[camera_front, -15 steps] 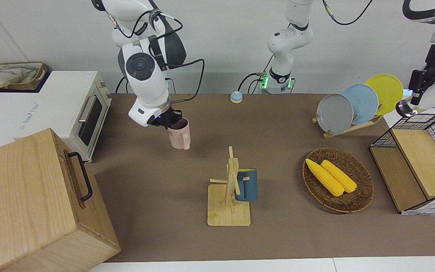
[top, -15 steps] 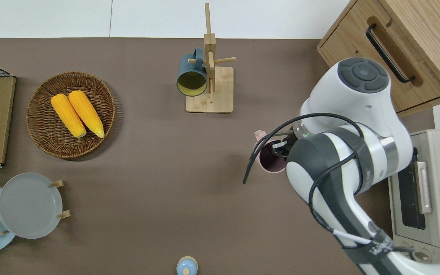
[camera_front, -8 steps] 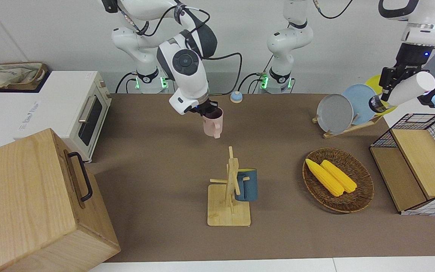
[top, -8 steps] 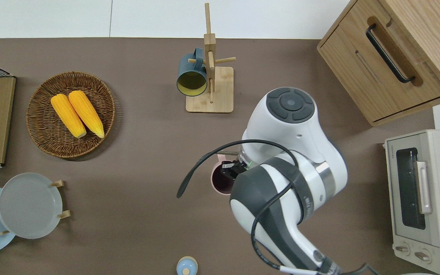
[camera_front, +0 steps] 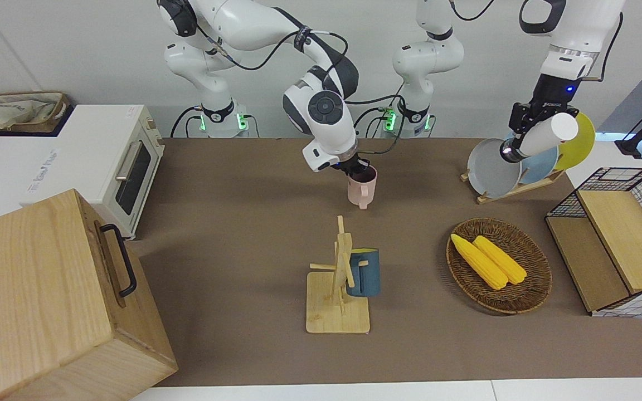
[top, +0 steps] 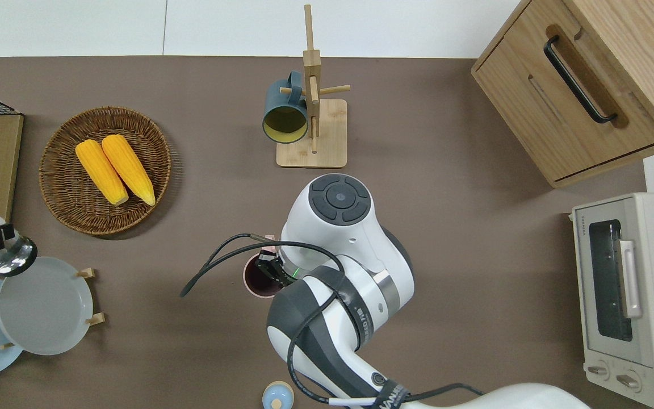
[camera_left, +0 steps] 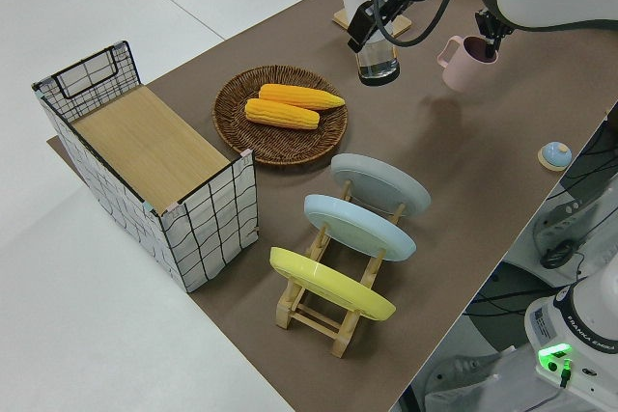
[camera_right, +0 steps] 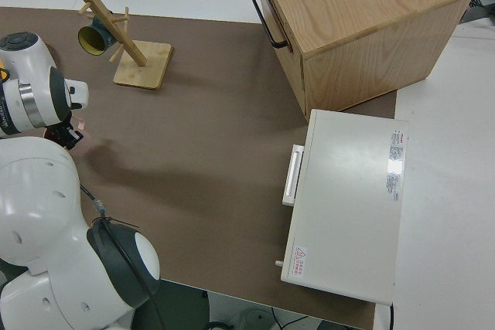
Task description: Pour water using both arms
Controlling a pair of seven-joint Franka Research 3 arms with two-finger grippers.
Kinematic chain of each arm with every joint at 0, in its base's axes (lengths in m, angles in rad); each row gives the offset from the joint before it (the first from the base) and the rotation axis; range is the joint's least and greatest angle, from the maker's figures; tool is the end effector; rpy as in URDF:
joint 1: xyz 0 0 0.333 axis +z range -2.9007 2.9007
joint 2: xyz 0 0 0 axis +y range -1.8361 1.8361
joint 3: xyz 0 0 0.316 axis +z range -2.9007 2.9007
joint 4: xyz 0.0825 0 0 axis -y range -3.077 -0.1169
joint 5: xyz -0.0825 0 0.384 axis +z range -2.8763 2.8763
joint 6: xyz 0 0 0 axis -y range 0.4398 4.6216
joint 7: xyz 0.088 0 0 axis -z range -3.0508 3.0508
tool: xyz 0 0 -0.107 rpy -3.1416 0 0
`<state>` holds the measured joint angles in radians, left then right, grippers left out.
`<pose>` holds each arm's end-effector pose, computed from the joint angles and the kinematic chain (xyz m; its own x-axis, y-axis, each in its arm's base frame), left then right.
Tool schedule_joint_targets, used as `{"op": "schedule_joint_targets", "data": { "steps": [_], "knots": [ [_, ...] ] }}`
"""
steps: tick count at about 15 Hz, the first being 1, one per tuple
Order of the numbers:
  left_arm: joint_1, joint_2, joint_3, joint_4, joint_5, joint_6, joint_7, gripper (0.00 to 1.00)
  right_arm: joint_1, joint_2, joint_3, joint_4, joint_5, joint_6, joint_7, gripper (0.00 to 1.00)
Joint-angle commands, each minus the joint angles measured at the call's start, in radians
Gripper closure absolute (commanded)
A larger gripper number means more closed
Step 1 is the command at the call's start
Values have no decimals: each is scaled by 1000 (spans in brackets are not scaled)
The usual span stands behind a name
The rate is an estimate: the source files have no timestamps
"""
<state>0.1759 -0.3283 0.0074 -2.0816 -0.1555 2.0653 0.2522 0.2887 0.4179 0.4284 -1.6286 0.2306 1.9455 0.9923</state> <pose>0.4788 0.0809 0.5960 0.9439 -0.0029 0.3302 -0.0292 -0.9968 0.0746 0.5074 0.4200 0.3962 0.8710 -0.3380 -0.3565 -0.4035 -0.9062 -0.1268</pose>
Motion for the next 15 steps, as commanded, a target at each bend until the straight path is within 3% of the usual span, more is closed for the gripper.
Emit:
{"op": "schedule_joint_targets", "data": {
  "steps": [1,4,6,10,11,12,13,15],
  "knots": [
    [-27,-66,-12,-98,27,24,-7,1000,20,67,6,29,62,91,59,1000],
    [-53,-97,-41,-170,19,47,-5,1000,46,122,6,61,81,118,59,1000],
    [-84,-112,-50,-218,13,67,-11,1000,55,142,6,62,84,173,60,1000],
    [-137,-126,-52,-296,-30,120,-1,1000,69,165,7,64,84,204,78,1000],
    [-151,-126,-52,-313,-38,140,-1,1000,69,165,6,64,82,210,78,812],
    [-159,-126,-52,-324,-39,148,-1,1000,70,165,6,64,82,213,80,189],
    [-162,-126,-52,-330,-39,150,-1,1000,70,166,7,64,75,222,78,11],
    [-162,-126,-52,-330,-39,150,1,1000,73,167,7,64,70,239,75,9]
  ]
}}
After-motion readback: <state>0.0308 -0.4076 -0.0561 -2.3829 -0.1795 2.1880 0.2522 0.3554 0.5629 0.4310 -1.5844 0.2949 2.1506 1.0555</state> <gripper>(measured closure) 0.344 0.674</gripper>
